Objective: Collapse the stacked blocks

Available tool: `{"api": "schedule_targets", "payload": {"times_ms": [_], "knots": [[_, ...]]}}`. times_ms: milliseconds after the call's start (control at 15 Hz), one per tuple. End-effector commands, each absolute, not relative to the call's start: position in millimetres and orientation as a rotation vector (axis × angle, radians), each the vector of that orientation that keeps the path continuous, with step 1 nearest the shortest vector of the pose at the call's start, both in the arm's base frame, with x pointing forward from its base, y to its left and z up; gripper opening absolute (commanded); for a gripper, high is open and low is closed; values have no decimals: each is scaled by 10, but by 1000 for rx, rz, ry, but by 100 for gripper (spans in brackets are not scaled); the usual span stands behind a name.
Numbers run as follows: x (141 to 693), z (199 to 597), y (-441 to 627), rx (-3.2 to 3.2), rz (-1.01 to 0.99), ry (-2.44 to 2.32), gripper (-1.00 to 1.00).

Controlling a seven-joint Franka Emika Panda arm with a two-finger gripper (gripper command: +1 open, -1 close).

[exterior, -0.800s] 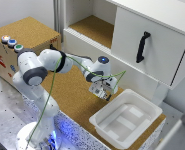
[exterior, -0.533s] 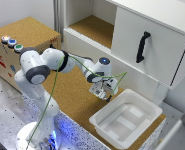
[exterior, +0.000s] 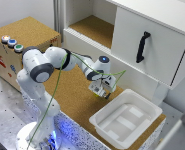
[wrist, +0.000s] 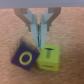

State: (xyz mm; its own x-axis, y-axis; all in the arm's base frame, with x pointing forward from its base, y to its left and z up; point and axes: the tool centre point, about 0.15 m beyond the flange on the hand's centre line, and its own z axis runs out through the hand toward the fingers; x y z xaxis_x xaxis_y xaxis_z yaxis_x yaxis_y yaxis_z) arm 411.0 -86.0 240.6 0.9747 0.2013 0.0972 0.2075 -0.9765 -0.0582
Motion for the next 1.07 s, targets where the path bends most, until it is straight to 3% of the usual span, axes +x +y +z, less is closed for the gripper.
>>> {"api": "schedule_targets", "payload": {"times_ms": [0, 467, 533, 1000], "knots": [[3519, 3036, -107, -3029, -15, -434, -100], [3779, 2990, -310, -3090, -146, -367, -100], [3794, 3012, -378, -3112, -163, -357, 100], [3807, 3082, -538, -3154, -211, -327, 100]]}}
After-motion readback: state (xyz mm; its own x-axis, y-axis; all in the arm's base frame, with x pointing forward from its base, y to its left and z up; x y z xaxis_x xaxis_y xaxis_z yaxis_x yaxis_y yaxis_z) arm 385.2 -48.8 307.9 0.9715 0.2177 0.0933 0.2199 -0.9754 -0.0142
